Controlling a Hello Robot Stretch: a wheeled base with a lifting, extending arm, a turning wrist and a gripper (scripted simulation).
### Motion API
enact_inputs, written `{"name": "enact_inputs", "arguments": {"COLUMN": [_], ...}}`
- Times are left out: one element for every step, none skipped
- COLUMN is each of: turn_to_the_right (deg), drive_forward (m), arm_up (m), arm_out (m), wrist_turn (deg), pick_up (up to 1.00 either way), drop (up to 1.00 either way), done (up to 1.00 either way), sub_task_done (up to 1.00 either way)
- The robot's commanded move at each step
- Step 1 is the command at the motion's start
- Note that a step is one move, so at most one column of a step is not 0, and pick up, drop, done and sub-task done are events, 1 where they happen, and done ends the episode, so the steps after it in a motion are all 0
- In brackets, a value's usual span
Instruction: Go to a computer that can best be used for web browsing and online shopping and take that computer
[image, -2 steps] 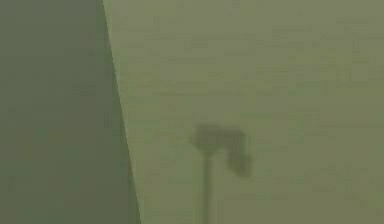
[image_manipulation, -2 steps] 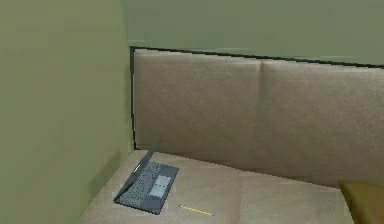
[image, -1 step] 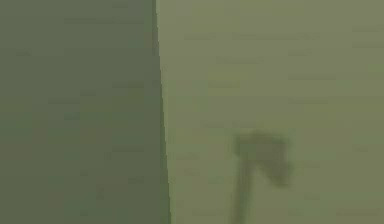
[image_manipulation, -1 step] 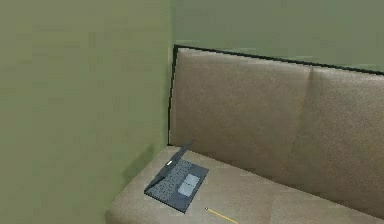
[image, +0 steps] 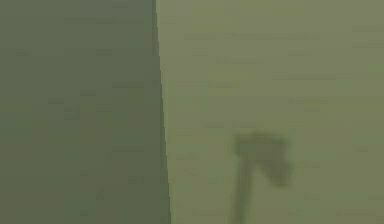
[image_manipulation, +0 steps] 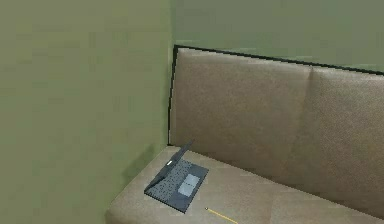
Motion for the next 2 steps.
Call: {"name": "enact_inputs", "arguments": {"turn_to_the_right": [0.0,0.0], "drive_forward": [0.0,0.0], "arm_up": [0.04,0.0], "arm_out": [0.0,0.3], "wrist_turn": [0.0,0.0], "pick_up": [0.0,0.0], "drop": [0.0,0.0], "done": [0.0,0.0], "sub_task_done": [0.0,0.0]}}
